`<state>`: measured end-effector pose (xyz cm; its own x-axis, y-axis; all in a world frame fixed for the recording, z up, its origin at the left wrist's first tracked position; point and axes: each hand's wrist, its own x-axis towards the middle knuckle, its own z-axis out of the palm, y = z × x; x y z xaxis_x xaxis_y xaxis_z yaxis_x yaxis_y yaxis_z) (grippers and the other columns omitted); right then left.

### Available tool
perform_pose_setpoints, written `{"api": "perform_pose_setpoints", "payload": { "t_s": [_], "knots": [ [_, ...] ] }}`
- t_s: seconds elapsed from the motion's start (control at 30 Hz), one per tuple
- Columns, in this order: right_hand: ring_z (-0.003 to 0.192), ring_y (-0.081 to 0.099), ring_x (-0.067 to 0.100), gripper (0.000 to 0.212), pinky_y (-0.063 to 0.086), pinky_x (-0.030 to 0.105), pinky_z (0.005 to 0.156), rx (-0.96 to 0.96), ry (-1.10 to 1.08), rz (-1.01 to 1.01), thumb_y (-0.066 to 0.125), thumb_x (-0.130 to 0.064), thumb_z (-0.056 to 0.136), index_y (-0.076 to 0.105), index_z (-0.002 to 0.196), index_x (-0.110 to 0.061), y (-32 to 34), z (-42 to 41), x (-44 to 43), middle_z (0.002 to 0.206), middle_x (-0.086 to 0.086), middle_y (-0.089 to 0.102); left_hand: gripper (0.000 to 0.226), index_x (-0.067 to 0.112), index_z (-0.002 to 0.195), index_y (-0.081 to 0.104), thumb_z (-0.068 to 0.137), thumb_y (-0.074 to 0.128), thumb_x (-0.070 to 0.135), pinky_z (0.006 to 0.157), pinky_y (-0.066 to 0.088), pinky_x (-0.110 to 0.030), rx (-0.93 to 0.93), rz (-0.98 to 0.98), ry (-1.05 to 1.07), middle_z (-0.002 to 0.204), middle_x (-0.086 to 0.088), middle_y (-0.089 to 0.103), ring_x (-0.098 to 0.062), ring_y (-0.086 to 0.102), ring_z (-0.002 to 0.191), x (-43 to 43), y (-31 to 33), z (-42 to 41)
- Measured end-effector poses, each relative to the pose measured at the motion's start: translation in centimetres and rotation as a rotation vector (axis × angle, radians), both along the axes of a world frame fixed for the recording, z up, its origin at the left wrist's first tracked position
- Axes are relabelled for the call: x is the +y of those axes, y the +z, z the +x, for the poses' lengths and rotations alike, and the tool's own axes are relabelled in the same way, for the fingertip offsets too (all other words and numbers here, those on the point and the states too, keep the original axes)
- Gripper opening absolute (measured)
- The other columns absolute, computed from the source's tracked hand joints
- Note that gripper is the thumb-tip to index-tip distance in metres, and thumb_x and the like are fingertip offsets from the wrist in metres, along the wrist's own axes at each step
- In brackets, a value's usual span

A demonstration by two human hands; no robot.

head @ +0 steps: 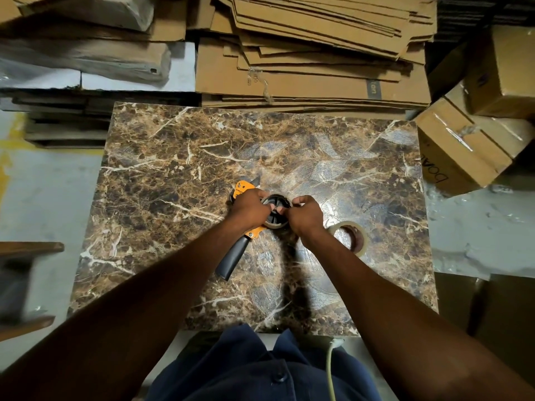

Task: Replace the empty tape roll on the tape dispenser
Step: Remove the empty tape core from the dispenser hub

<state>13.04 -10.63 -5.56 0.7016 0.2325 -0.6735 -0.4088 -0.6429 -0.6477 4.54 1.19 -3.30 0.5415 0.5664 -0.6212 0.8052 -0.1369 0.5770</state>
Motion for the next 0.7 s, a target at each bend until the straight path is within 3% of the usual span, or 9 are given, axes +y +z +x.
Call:
{"api": "perform_pose_setpoints", "payload": {
  "t_s": [0.1, 0.23, 0.37, 0.47, 0.53, 0.6, 0.63, 0.7],
  "knots": [
    [0.096, 0.074, 0.030, 0.040, 0.062, 0.053, 0.086, 0.041, 0.007, 0.028, 0.087, -0.018, 0.075, 0.059, 0.104, -0.017, -0.4, 0.0, 0.0, 0.103, 0.010, 0.073, 0.054, 0.012, 0.150, 0.057, 0.100, 0.073, 0.026, 0.098, 0.050, -0.033, -0.007, 0.009, 0.002, 0.152, -0.008, 0.061, -0.029, 0.062, 0.132, 0.1, -0.1, -0.2],
    [0.105, 0.072, 0.029, 0.039, 0.061, 0.051, 0.093, 0.107, 0.008, 0.113, 0.081, -0.017, 0.088, 0.063, 0.122, -0.015, -0.2, 0.0, -0.5, 0.122, 0.013, 0.072, 0.056, 0.016, 0.153, 0.057, 0.101, 0.072, 0.031, 0.080, 0.049, -0.025, 0.011, 0.014, -0.083, 0.149, -0.009, 0.064, -0.030, 0.068, 0.121, 0.5, 0.0, -0.4],
    [0.134, 0.058, 0.026, 0.061, 0.050, 0.044, 0.111, -0.062, 0.187, 0.083, 0.073, -0.028, 0.096, 0.051, 0.152, -0.017, -0.2, -0.2, -0.7, 0.153, 0.004, 0.056, 0.061, 0.035, 0.159, 0.048, 0.103, 0.067, 0.017, 0.055, 0.048, -0.012, -0.029, -0.045, -0.154, 0.158, 0.002, 0.055, -0.015, 0.065, 0.086, 0.9, -0.2, -0.6],
    [0.134, 0.058, 0.027, 0.071, 0.051, 0.034, 0.104, -0.126, 0.312, 0.084, 0.072, -0.024, 0.098, 0.038, 0.160, -0.021, 0.0, 0.3, -0.5, 0.159, 0.005, 0.050, 0.078, 0.050, 0.164, 0.027, 0.105, 0.061, 0.012, 0.055, 0.046, -0.031, 0.013, -0.059, -0.236, 0.130, 0.003, 0.063, -0.017, 0.055, 0.066, 1.1, -0.1, -0.8],
    [0.099, 0.072, 0.024, 0.081, 0.053, 0.029, 0.076, -0.177, 0.399, 0.055, 0.071, -0.022, 0.099, 0.025, 0.165, -0.026, 0.4, 0.7, -0.3, 0.142, 0.008, 0.065, 0.095, 0.057, 0.164, 0.002, 0.104, 0.059, 0.010, 0.055, 0.041, -0.036, 0.055, -0.039, -0.321, 0.109, -0.005, 0.061, -0.023, 0.053, 0.063, 1.0, 0.2, -0.8],
    [0.058, 0.059, 0.015, 0.088, 0.042, 0.019, 0.048, -0.209, 0.465, 0.032, 0.071, -0.022, 0.099, 0.015, 0.167, -0.028, 0.7, 0.9, -0.3, 0.090, 0.004, 0.073, 0.106, 0.051, 0.163, -0.016, 0.103, 0.060, 0.008, 0.055, 0.041, -0.037, 0.063, -0.011, -0.388, 0.092, -0.009, 0.062, -0.027, 0.056, 0.064, 0.5, 0.5, -0.7],
    [0.051, 0.053, 0.012, 0.089, 0.036, 0.014, 0.041, -0.226, 0.497, 0.026, 0.070, -0.021, 0.099, 0.013, 0.167, -0.027, 0.7, 0.9, -0.3, 0.074, 0.001, 0.065, 0.109, 0.048, 0.164, -0.019, 0.102, 0.060, 0.007, 0.054, 0.041, -0.036, 0.064, 0.017, -0.417, 0.084, -0.009, 0.062, -0.026, 0.057, 0.062, 0.3, 0.7, -0.7],
    [0.051, 0.052, 0.010, 0.086, 0.036, 0.012, 0.040, -0.261, 0.544, 0.021, 0.068, -0.019, 0.101, 0.013, 0.167, -0.025, 0.8, 0.9, -0.2, 0.073, 0.002, 0.062, 0.109, 0.042, 0.164, -0.019, 0.100, 0.062, 0.008, 0.051, 0.040, -0.033, 0.061, 0.077, -0.465, 0.076, -0.006, 0.057, -0.022, 0.057, 0.062, -0.1, 1.1, -0.6]
  ]
}}
